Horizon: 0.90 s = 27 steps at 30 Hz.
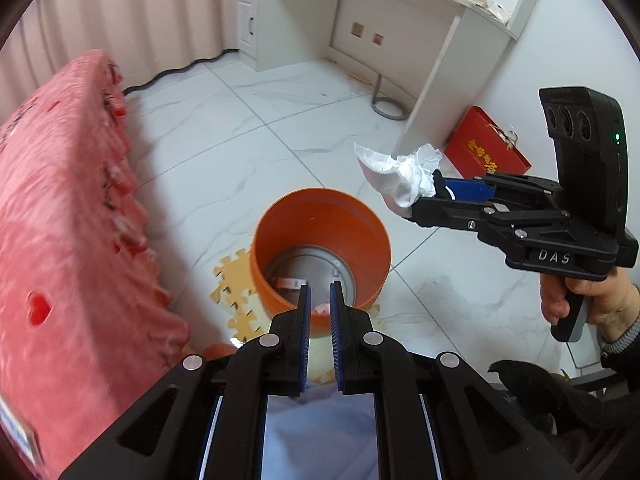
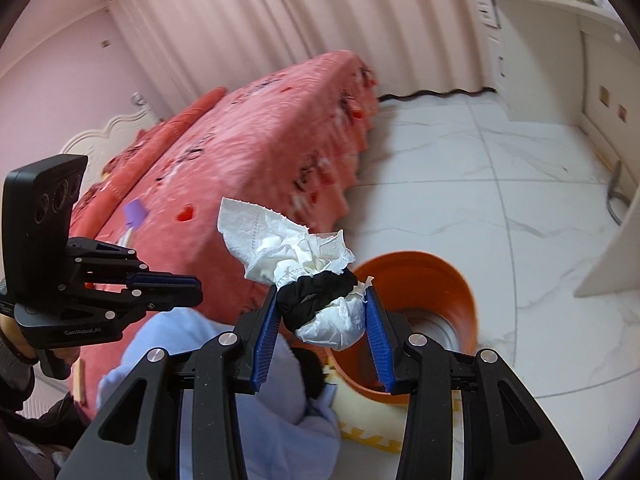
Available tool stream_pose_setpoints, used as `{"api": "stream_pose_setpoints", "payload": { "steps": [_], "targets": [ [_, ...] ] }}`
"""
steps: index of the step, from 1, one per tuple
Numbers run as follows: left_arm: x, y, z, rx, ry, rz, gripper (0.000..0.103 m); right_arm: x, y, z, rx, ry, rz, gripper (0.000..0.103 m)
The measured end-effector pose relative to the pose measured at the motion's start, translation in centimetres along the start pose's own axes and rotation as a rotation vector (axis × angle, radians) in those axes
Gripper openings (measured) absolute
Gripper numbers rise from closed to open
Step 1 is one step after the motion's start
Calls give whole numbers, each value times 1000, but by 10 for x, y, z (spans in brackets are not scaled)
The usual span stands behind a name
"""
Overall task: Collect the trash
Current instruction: 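Carry the wooden stick and tissue with both tools over the orange bucket, then open both tools to drop the stick and tissue into the bucket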
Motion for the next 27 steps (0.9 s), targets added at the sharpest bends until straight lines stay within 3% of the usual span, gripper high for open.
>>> {"api": "stream_pose_setpoints", "payload": {
  "steps": [7,20,27],
  "targets": [
    [-1,26,-38,-41,-35,-25,11,30,4,-17,-19,-34,-46,41],
    [-13,44,-78,-106,-64,-12,11,54,14,-57,-55,-73,-84,43],
    [-13,48,-92,-132,-79,-14,11,66,12,-69,-73,-117,-124,64]
  ]
}}
Point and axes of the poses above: each gripper's, at about its wrist camera, not at the fingertips, and z roughly against the way its jaws point, x to its right, y to its top, the point moved 2 cm from there along -z, roughly the way its jaws point, and after that the axes turned 3 degrees about y, right-handed, at the moved point
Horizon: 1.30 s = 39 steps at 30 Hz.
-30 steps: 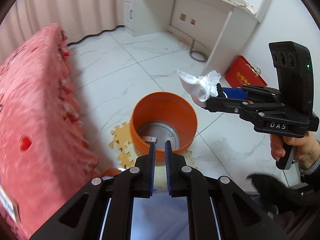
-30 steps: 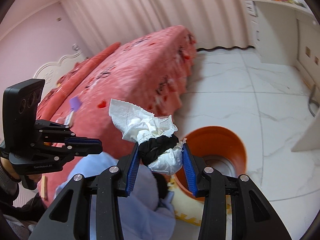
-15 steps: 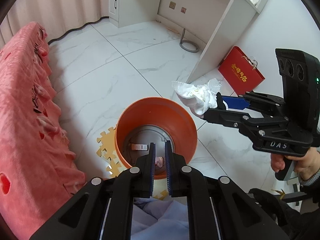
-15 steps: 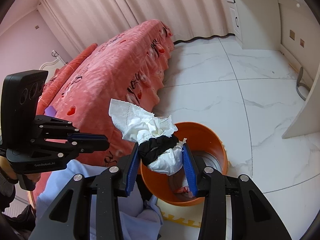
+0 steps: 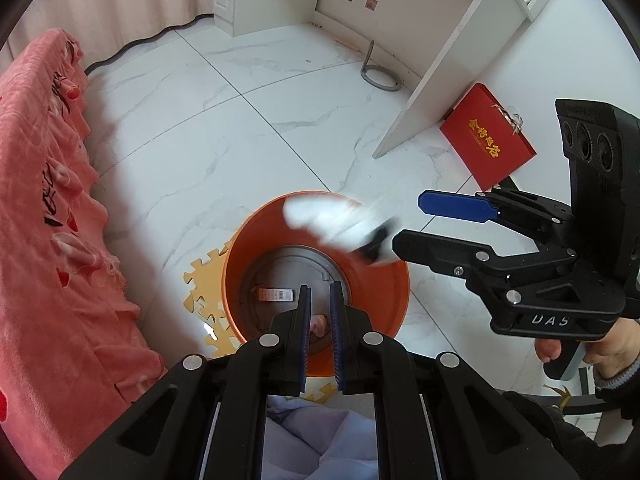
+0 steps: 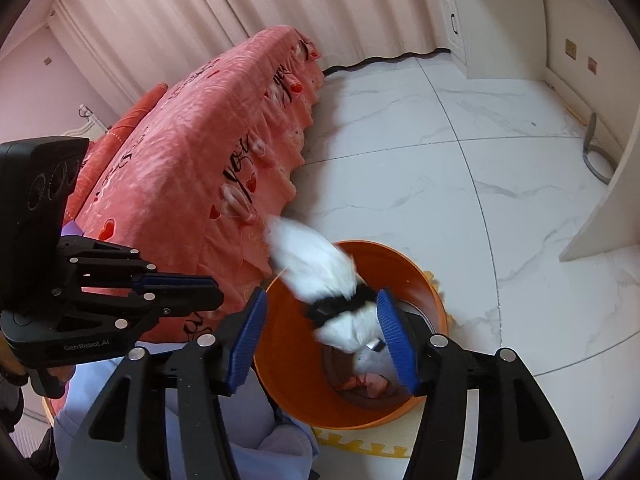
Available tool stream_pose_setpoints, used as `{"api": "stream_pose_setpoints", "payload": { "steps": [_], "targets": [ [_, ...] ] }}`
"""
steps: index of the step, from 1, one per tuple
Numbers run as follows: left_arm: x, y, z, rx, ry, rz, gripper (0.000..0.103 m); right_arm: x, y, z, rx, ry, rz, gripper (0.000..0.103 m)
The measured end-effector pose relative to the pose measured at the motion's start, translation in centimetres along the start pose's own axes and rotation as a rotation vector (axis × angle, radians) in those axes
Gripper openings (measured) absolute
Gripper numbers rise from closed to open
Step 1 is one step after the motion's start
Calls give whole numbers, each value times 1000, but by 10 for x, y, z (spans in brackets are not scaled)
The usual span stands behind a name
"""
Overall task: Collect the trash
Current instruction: 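Open both tools to drop the stick and tissue into the bucket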
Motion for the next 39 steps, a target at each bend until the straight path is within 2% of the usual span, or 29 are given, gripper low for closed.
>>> {"api": "stream_pose_setpoints", "payload": {
  "steps": [11,12,13,14,17,26,37,39],
  "targets": [
    [-2,1,-6,-22,27,-2,12,3,-3,3,1,11,-20,64],
    [-3,1,-6,-23,28,0,16,2,-3,4,2,11,-19,64],
    [-3,1,-5,-22,30,3,33,2,-3,4,3,11,-20,64],
    [-2,1,-4,-17,33,5,44,1,-3,5,4,12,-20,64],
    [-1,0,0,-4,22,2,44,-3,-3,9,8,15,-18,64],
    [-21,-11,27,51,56,32,44,-32,3,24,28,40,13,64],
    [-66,-56,85,128,133,169,44,-122,15,24,35,132,137,65],
    [-73,-64,97,146,142,193,53,-140,17,23,38,147,157,68]
  ]
}}
Point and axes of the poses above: each gripper's, at about its wrist camera, not at the fingertips, and z roughly against the way its jaws point, x to its right, y to its top, the point moved 2 cm from there along -z, roughly the way its jaws point, and after that the axes turned 3 degrees about y, right-handed, at the moved point
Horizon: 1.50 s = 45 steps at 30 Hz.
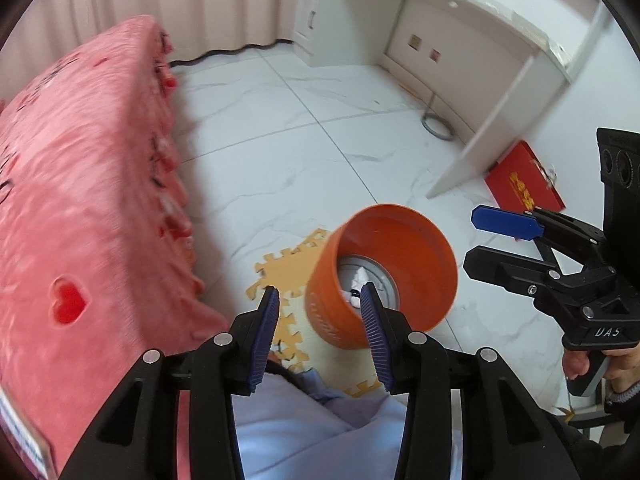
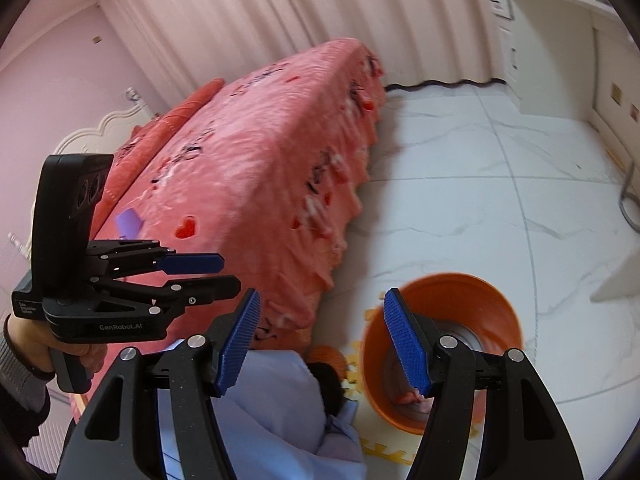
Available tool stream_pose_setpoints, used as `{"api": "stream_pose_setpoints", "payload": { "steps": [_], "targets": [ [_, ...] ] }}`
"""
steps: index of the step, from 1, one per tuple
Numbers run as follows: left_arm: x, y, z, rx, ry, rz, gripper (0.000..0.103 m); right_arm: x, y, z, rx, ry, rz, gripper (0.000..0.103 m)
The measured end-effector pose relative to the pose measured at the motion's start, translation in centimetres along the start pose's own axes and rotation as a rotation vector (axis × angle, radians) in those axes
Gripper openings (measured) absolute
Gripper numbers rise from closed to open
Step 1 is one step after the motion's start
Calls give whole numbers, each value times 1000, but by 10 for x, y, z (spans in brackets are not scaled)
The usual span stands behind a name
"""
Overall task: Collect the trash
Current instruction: 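Open both tools to drop the stick and tissue into the bucket, then move both open tools back over the items on the bed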
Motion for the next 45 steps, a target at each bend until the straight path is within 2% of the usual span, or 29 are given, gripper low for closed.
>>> {"api": "stream_pose_setpoints", "payload": {
  "steps": [1,2,6,12,27,29,30,39,45],
  "targets": [
    [-5,-2,7,18,10,17,63,-6,2,-2,1,7,9,69],
    [-8,-4,12,33,17,29,64,-16,5,-5,0,17,22,69],
    [-27,-14,34,79,29,87,64,-51,13,-15,-3,63,63,69],
    [-58,-34,58,105,74,152,64,-114,24,-42,-29,135,159,69],
    [-166,-113,133,180,224,394,64,-262,28,-111,-96,284,342,69],
    [-175,-125,141,188,241,414,72,-279,27,-118,-105,301,363,69],
    [-180,-131,147,198,255,428,72,-288,26,-122,-111,309,374,69],
    [-232,-198,191,225,343,567,72,-356,5,-163,-178,359,455,69],
    [-258,-240,210,227,393,664,73,-377,-4,-185,-201,354,480,73]
  ]
}}
Point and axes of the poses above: each gripper's, at about its wrist camera, not at the fingertips, and z roughly against the way its jaws point, x to its right, y to its top, the point moved 2 cm from there along -z, roughly the way its jaws point, and after that the axes turned 3 degrees about y, right-handed, at the moved point
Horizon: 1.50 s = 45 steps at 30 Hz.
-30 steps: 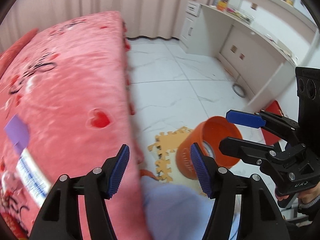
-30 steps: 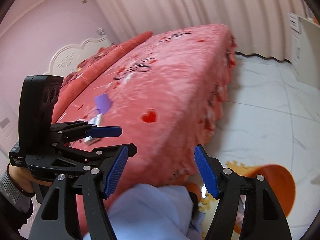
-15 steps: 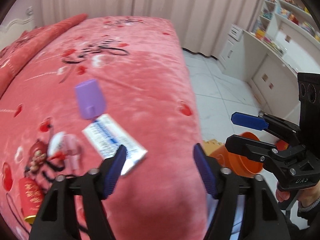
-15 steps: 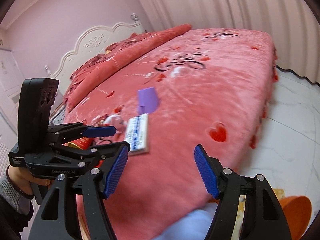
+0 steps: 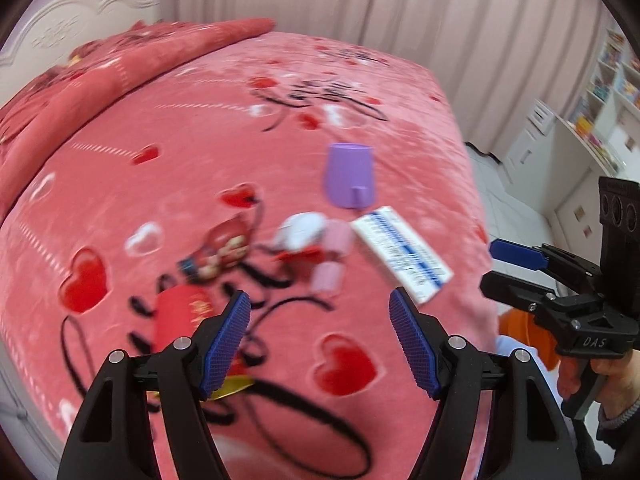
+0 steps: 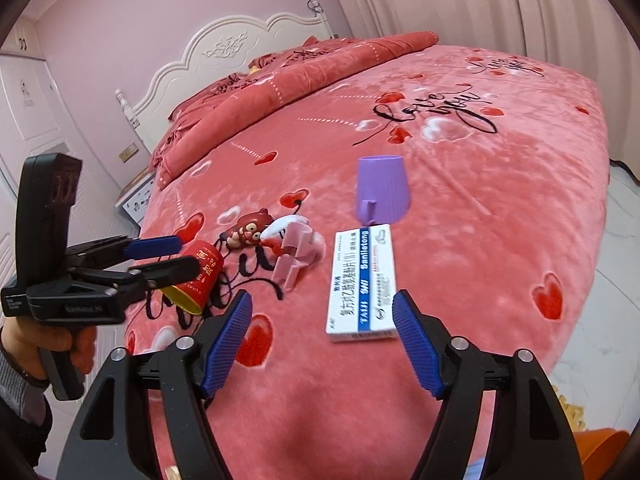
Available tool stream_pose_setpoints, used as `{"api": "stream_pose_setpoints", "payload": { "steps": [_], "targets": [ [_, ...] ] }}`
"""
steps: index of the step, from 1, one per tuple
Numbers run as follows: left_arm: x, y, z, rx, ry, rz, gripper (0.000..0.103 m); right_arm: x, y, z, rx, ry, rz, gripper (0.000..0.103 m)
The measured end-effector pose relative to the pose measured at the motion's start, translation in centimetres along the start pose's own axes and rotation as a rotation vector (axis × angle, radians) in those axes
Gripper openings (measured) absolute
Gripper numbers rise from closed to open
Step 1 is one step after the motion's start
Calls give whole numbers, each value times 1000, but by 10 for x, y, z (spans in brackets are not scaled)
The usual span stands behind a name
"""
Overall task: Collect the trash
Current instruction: 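Move both open tools back over the items on the bed, then grasp the pink plastic clip with the left tool while the right tool grasps the medicine box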
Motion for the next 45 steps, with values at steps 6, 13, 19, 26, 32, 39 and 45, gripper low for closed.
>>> {"api": "stream_pose_setpoints", "payload": {
  "steps": [6,13,19,26,32,39,45],
  "targets": [
    [-15,-2,-8,-16,-1,24,73,1,1,-20,-26,-24,9,73],
    [-4,9,-41,-53,-39,-36,73,10,-2,-43,-63,-82,36,73],
    [-11,21,-72,-90,-63,-51,73,21,-7,-63,-91,-106,30,73],
    [-14,33,-95,-115,-115,-65,73,36,-6,-79,-104,-103,8,73],
    [-7,31,-95,-113,-161,-43,73,45,-9,-84,-109,-94,-12,73],
    [4,13,-94,-124,-162,-1,72,44,-10,-85,-107,-77,15,73],
    [13,10,-103,-143,-166,-3,67,39,-11,-87,-105,-85,63,72]
  ]
}}
Point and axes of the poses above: each gripper's, at about its wrist camera, not at the fingertips, and z roughly against the way its jaws point, x to its right, y to its top, the point moved 2 cm from there along -z, roughly the way its jaws point, and after that the axes turned 3 degrees about y, right-handed, at the moved point
